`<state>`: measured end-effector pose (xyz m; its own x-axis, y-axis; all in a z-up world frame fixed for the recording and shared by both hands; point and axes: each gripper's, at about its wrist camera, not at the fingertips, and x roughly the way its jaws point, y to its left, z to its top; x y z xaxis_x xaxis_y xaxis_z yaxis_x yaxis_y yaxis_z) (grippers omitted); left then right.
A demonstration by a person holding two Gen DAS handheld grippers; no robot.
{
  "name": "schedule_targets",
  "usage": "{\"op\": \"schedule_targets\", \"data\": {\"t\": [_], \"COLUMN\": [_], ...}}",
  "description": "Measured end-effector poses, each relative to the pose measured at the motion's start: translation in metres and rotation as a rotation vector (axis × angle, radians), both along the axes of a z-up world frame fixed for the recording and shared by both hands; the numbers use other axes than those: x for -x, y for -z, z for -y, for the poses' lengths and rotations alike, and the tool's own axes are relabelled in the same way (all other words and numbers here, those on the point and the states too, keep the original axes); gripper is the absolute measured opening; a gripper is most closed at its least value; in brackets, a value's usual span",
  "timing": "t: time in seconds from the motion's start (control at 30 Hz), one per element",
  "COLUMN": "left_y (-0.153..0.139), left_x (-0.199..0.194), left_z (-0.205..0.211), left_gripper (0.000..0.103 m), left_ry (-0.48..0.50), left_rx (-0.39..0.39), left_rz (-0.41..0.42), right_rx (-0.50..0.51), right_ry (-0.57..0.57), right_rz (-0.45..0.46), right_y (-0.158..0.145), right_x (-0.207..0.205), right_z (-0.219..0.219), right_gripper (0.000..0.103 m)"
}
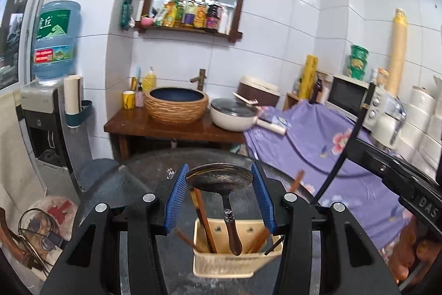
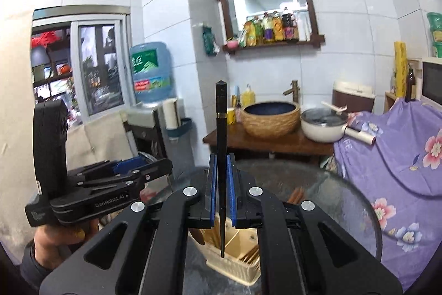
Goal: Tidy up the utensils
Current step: 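Lower the spoon and chopstick into the holder and open both tools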
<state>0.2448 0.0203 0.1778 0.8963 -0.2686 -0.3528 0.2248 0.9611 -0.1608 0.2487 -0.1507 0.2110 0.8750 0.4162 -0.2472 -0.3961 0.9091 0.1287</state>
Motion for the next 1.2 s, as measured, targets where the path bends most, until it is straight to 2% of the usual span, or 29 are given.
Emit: {"op": "schedule_targets", "data": {"t": [0.1,0.17,0.33,0.4,0.47,0.6,0.7,0.93,1.03,1.2], "left_y": [0.012,0.025,0.069,0.078,0.081,0.081,0.084,0.089,0.091,0.092], "left_x": [-0.014,-0.019,-0.028,-0.022,-0.019,-0.017,-0.019,-0.022,-0.023,-0.013], "left_z": [0.007,0.010,0.017,0.022,0.024,0.026,0.032,0.037,0.037,0.039], "left_gripper": [0.046,0.046,0.046,0.046,0.046,0.046,0.046,0.047,0.050,0.063], "left_ry": [-0.052,-0.049,-0.062,-0.096,-0.106,-0.096,-0.095,-0.090,-0.087,-0.072], "left_rx": [-0.027,-0.022,-0.038,-0.096,-0.130,-0.144,-0.195,-0.237,-0.243,-0.244], "left_rz": [0.000,-0.023,-0.088,-0.047,-0.029,-0.023,-0.020,-0.012,-0.016,0.001], "right_rx": [0.020,0.022,0.029,0.026,0.024,0.029,0.047,0.102,0.109,0.105], "right_ry": [0.045,0.058,0.087,0.090,0.094,0.092,0.088,0.101,0.100,0.094], "right_rz": [-0.002,-0.024,-0.088,-0.117,-0.139,-0.174,-0.182,-0.134,-0.123,-0.110], "right_y": [0.009,0.023,0.069,0.085,0.097,0.118,0.127,0.135,0.137,0.139], "right_x": [-0.014,-0.023,-0.036,-0.040,-0.042,-0.044,-0.043,-0.032,-0.029,-0.027], "right_z": [-0.005,-0.005,-0.004,-0.003,-0.001,-0.002,-0.005,-0.013,-0.014,-0.011], "right_gripper": [0.008,0.008,0.008,0.008,0.008,0.008,0.008,0.008,0.008,0.010]}}
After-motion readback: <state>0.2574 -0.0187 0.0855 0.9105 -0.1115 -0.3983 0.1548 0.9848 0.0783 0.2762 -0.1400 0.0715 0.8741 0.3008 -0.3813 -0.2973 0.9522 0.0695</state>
